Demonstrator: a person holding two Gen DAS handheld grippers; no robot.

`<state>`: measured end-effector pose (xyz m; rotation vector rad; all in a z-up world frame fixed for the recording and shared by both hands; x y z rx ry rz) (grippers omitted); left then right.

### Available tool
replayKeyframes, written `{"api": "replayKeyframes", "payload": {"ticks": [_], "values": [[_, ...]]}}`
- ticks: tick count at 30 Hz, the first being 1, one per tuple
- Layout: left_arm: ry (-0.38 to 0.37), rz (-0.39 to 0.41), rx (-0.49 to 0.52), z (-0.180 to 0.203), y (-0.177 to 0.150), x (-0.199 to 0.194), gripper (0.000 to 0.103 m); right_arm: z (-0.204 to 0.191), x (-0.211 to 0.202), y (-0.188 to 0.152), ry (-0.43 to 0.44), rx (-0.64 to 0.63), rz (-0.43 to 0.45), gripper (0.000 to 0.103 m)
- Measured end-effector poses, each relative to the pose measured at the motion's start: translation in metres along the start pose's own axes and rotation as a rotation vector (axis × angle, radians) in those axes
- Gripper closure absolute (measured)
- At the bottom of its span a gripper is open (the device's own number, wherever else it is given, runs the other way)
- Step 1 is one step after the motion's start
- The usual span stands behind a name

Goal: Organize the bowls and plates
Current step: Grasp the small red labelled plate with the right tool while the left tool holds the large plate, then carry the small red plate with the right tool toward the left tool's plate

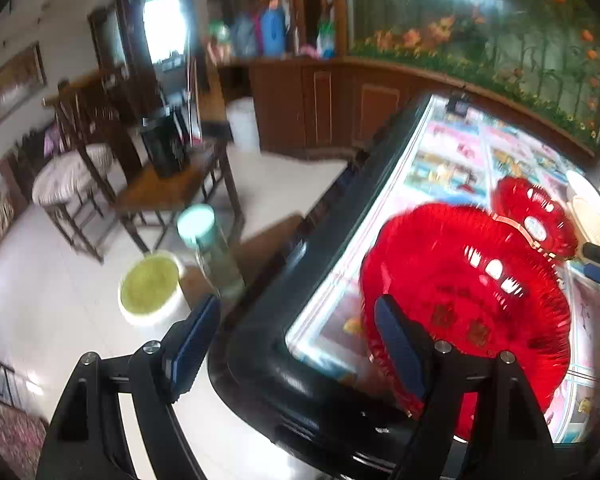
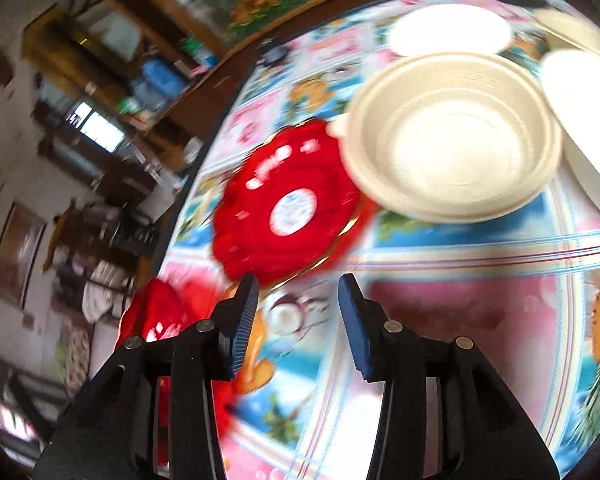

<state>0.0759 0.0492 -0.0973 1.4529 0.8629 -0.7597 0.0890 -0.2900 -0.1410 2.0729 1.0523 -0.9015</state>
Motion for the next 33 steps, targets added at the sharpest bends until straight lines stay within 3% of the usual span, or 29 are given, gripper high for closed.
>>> {"api": "replayKeyframes", "payload": {"ticks": [3, 7, 14, 17, 19, 21, 28, 33], "values": [[0.014, 0.036, -0.006, 0.000, 0.007, -0.005, 0.023, 0.010, 0.009, 0.012, 0.017, 0.074, -0.008, 0.061], [-0.030, 0.066, -0.023, -0.002, 0.011, -0.013, 0.023, 0.024, 0.023, 0.024, 0.044, 0.164, -0.015, 0.061], [-0.139, 0.130, -0.007, 0.012, 0.017, -0.037, 0.023, 0.014, 0.036, 0.044, 0.062, 0.167, -0.002, 0.061], [-0.165, 0.132, 0.020, 0.024, 0.015, -0.039, 0.023, 0.009, 0.041, 0.049, 0.025, 0.144, 0.004, 0.065], [-0.180, 0.127, 0.042, 0.032, 0.013, -0.039, 0.023, 0.011, 0.046, 0.048, 0.008, 0.145, -0.015, 0.090], [-0.191, 0.120, 0.064, 0.039, 0.011, -0.039, 0.023, 0.014, 0.046, 0.046, 0.049, 0.154, -0.006, 0.091], [-0.283, 0.097, 0.107, 0.057, 0.002, -0.052, 0.023, 0.013, 0.040, 0.026, 0.067, 0.120, -0.041, 0.091], [-0.308, 0.106, 0.156, 0.074, -0.006, -0.066, 0.023, 0.023, 0.027, 0.003, 0.066, 0.106, -0.057, 0.091]]}}
Point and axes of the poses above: each gripper's, at about its wrist camera, not at the fingertips, and x roughly the way its jaws point, z to its right, y to its top, the point moved 8 cm from there along x, roughly the way its jaws point, and after that the axes turned 14 degrees about -z, right-handed, at the moved point
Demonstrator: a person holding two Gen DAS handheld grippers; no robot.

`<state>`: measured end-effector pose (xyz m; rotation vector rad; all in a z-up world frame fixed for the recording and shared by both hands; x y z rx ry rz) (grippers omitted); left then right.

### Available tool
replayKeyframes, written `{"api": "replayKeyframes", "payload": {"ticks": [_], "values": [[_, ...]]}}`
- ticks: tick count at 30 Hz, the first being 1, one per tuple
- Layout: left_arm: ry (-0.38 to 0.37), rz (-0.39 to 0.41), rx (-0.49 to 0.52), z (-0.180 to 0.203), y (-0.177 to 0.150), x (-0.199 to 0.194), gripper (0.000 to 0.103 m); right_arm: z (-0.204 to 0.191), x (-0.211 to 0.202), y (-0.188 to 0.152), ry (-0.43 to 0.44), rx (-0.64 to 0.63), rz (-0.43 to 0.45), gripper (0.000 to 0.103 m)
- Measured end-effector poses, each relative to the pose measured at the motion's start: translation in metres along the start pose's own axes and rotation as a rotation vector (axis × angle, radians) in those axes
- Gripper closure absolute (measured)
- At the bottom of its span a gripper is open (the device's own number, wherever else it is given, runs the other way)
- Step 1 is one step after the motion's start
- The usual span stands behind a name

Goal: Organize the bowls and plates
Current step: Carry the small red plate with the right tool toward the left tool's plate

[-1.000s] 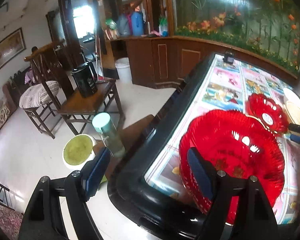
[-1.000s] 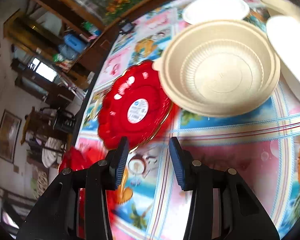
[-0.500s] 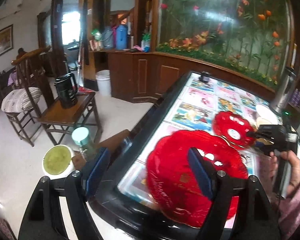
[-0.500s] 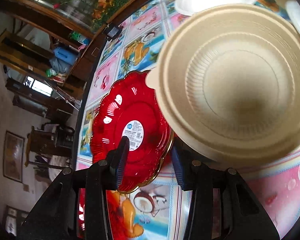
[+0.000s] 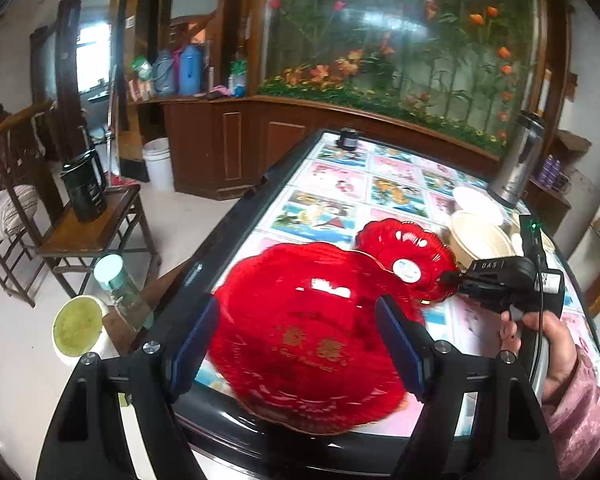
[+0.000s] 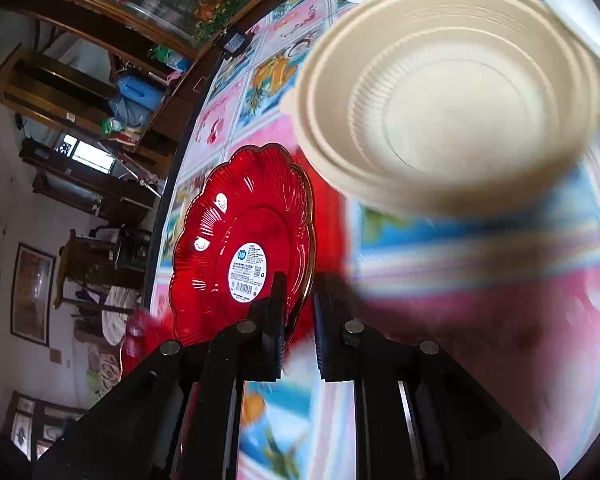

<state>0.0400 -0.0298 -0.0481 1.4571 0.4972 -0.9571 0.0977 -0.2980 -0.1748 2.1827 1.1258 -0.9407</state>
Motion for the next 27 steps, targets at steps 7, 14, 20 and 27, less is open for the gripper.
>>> {"api": "replayKeyframes", "payload": {"ticks": [7, 14, 20, 27], "values": [[-0.101, -0.049, 0.096, 0.050, -0.012, -0.001, 0.023, 0.038, -0.038, -0.043, 0.029, 0.026, 0.000, 0.092], [-0.196, -0.192, 0.200, 0.110, -0.040, 0.015, 0.023, 0.087, -0.101, -0.080, 0.009, 0.032, 0.073, 0.092], [-0.231, -0.244, 0.193, 0.138, -0.038, 0.027, 0.023, 0.122, -0.148, -0.092, 0.001, 0.045, 0.108, 0.092], [-0.214, -0.348, 0.070, 0.153, -0.022, 0.068, 0.023, 0.124, -0.157, -0.087, 0.079, 0.040, 0.101, 0.091]]}}
Point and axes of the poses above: each gripper's, at about its wrist camera, not at the fingertips, and x roughly the way its jaws point, z to its right, y to its top, the point moved 8 cm from there along x, roughly the way its jaws point, and after that the axes turned 14 degrees about -z, right-handed, at the moved point
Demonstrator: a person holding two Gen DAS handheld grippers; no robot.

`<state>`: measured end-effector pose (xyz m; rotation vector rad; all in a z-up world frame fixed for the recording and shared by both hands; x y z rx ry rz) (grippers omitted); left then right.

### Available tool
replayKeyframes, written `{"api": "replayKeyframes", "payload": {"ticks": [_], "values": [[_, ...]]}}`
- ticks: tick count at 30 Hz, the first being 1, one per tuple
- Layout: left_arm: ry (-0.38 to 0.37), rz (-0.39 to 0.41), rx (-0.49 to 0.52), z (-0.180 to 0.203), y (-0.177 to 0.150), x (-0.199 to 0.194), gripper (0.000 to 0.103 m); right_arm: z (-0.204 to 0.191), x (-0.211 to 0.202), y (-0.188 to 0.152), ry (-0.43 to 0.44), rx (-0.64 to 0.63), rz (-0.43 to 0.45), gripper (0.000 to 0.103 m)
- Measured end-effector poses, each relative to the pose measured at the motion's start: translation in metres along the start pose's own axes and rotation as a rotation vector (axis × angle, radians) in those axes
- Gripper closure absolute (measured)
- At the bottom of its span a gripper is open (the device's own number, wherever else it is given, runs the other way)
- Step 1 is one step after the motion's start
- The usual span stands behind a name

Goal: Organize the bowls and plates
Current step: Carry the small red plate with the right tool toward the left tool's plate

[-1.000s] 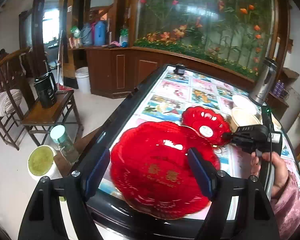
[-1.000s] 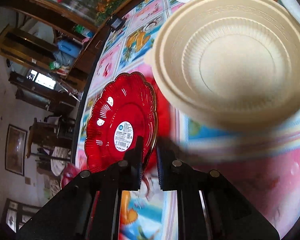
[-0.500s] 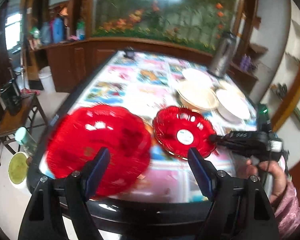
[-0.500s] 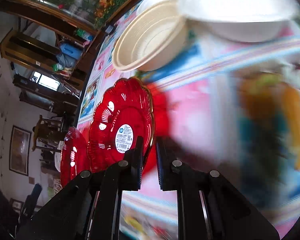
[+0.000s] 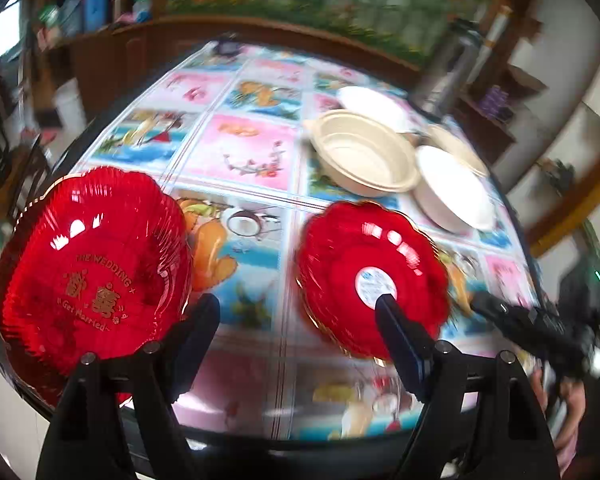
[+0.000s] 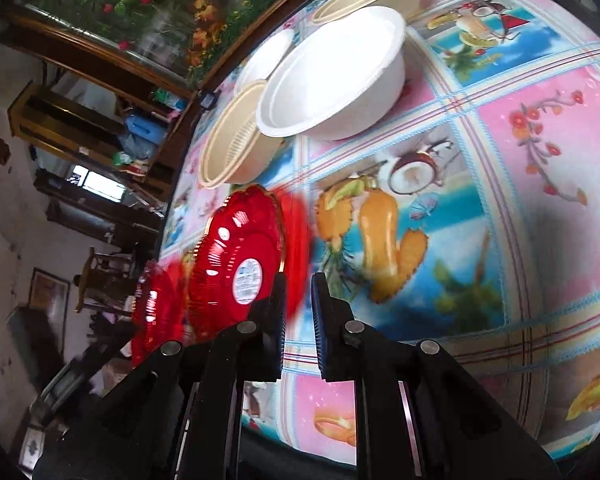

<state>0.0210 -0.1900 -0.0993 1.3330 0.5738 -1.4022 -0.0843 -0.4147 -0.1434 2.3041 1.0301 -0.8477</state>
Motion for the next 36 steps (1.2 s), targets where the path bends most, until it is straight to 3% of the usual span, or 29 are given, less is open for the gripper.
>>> {"api": "replayKeyframes", "payload": {"ticks": [11, 19, 22, 31, 33, 35, 36], "values": [[-0.136, -0.137, -0.148, 0.002, 0.027, 0.041, 0.023, -0.012, 0.019, 0.018, -0.068, -0.054, -0.033, 0.091], [-0.122, -0.199, -0.184, 0.000, 0.034, 0.062, 0.023, -0.007, 0.029, 0.022, -0.076, -0.033, -0.070, 0.091], [-0.099, -0.219, -0.174, 0.002, 0.034, 0.070, 0.023, -0.005, 0.029, 0.023, -0.078, -0.020, -0.072, 0.085], [-0.060, -0.183, -0.107, 0.014, 0.036, 0.075, 0.025, -0.006, 0.040, 0.023, -0.086, 0.000, -0.098, 0.085], [-0.056, -0.179, -0.087, 0.016, 0.036, 0.076, 0.036, -0.007, 0.043, 0.023, -0.078, 0.005, -0.104, 0.085], [-0.055, -0.186, -0.068, 0.017, 0.036, 0.078, 0.058, -0.009, 0.046, 0.024, -0.068, 0.011, -0.110, 0.085], [-0.047, -0.191, -0.060, 0.017, 0.035, 0.080, 0.061, -0.009, 0.047, 0.024, -0.066, 0.014, -0.112, 0.085]]}}
Point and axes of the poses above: each gripper's, at about its wrist camera, not at the fingertips, and x roughly the way its jaws point, z to its right, y to its top, the point moved 8 cm from there along x, roughly the way its jaws point, and after that the axes turned 14 degrees about -z, right-handed, at the moved point
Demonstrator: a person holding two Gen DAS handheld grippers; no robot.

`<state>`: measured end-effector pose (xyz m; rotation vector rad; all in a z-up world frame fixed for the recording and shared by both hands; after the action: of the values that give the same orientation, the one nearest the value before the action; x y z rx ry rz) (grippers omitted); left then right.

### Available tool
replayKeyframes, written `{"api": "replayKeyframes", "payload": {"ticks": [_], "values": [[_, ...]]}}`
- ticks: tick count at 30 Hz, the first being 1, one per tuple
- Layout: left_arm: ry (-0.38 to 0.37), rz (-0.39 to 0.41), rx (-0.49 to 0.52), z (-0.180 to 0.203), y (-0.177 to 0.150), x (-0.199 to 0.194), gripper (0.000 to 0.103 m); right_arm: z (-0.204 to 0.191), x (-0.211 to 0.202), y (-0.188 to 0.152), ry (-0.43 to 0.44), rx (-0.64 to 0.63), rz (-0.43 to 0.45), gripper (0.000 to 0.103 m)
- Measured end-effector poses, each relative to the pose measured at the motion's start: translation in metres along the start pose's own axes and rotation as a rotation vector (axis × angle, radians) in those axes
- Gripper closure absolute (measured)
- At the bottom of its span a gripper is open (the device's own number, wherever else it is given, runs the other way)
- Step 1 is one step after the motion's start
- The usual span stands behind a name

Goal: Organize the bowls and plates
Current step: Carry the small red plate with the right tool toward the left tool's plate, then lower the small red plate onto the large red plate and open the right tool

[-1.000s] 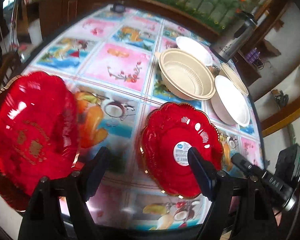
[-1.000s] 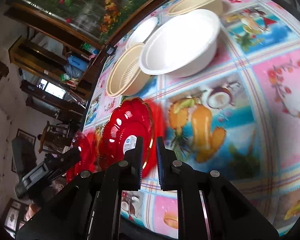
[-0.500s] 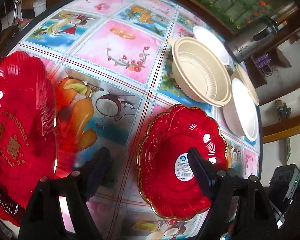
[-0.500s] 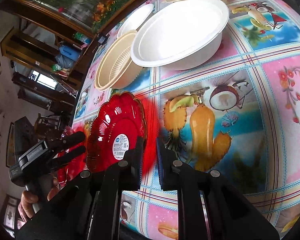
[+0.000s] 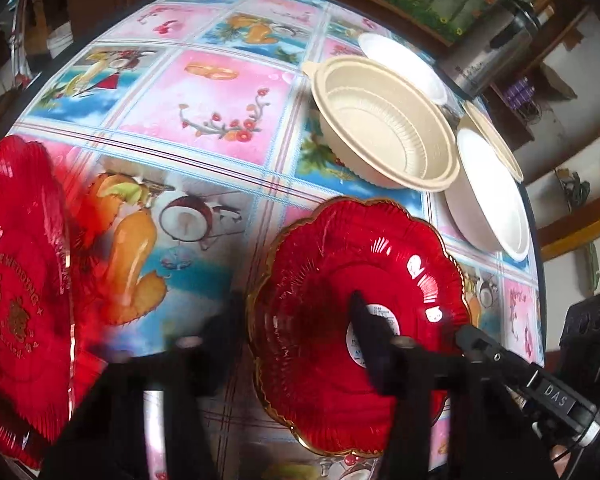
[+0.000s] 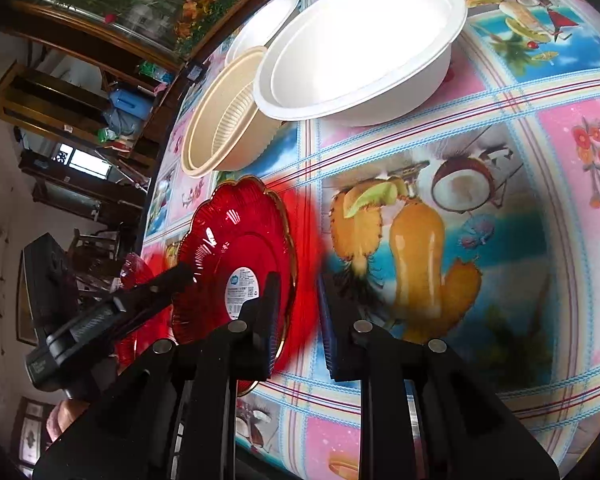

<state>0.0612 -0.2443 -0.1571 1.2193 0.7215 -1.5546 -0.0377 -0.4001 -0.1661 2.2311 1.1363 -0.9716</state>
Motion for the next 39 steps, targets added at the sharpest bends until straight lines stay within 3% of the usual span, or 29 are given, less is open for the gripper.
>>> {"api": "replayKeyframes", "payload": {"ticks": [2, 4, 11, 16, 27, 34, 39], "values": [[-0.005, -0.006, -0.003, -0.003, 0.000, 0.004, 0.078, 0.000, 0.003, 0.000, -0.004, 0.007, -0.005, 0.085], [-0.014, -0.006, -0.008, -0.005, 0.001, 0.007, 0.084, -0.001, 0.006, 0.000, -0.003, 0.011, -0.011, 0.085], [0.007, 0.012, 0.015, -0.004, 0.002, 0.008, 0.087, 0.000, 0.009, -0.001, -0.027, 0.031, 0.018, 0.085], [0.001, 0.023, 0.038, -0.001, 0.002, 0.009, 0.088, 0.003, 0.007, -0.001, -0.072, 0.033, 0.060, 0.097], [0.013, 0.053, 0.103, 0.010, -0.009, 0.002, 0.088, 0.001, -0.007, -0.015, -0.139, -0.003, 0.109, 0.097], [0.011, 0.126, 0.152, 0.014, -0.023, -0.031, 0.089, -0.020, -0.029, -0.030, -0.163, -0.055, 0.155, 0.097], [0.011, 0.217, 0.148, -0.003, -0.031, -0.073, 0.089, -0.064, -0.041, -0.033, -0.158, -0.143, 0.195, 0.097]]}}
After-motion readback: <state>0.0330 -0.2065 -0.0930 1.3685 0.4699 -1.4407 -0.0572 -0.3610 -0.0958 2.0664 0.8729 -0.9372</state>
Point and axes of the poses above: each gripper's, at about its wrist camera, not at the fingertips, and x roughly the way its jaws point, z to its right, y to its top, the point moved 8 cm from there along x, roughly the way its jaws point, and after that the axes turned 14 degrees about -z, right-handed, at the moved point
